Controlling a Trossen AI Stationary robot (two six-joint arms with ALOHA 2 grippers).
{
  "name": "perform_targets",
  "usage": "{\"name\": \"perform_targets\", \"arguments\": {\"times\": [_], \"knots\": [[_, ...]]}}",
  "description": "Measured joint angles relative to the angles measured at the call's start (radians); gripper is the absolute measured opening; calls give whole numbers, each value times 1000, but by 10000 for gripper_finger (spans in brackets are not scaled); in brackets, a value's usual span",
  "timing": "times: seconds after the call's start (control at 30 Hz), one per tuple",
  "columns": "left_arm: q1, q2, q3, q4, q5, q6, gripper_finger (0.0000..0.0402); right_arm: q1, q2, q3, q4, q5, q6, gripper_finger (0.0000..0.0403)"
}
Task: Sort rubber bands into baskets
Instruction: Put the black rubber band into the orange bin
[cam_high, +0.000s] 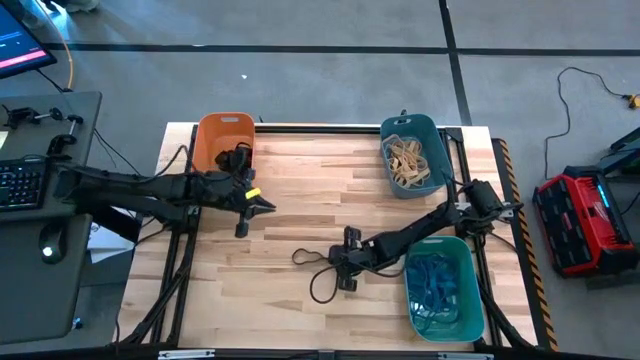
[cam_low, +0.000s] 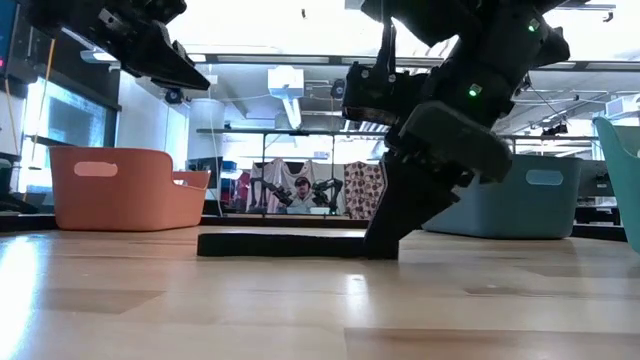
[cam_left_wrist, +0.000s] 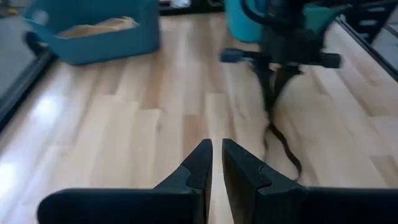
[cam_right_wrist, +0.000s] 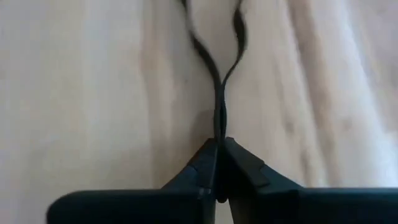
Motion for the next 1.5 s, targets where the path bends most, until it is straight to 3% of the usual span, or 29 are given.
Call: {"name": "perform_targets", "arguments": {"times": [0.33, 0.5, 0.77, 1.07, 1.5], "knots": [[-112, 220, 0, 101, -36, -54, 40, -37, 1, 39, 15, 95, -100, 6], [-154, 323, 0, 195, -103, -59, 74, -41, 1, 85, 15, 140, -162, 6], [-179, 451, 1, 344, -107, -115, 137, -42, 1, 151, 16, 212, -235, 2], [-179, 531, 48, 383, -108, -190, 180, -41, 1, 193, 68, 256, -300, 1], [-179, 575, 126, 319, -50, -192, 184, -41, 1, 192, 126, 337, -337, 1]]}}
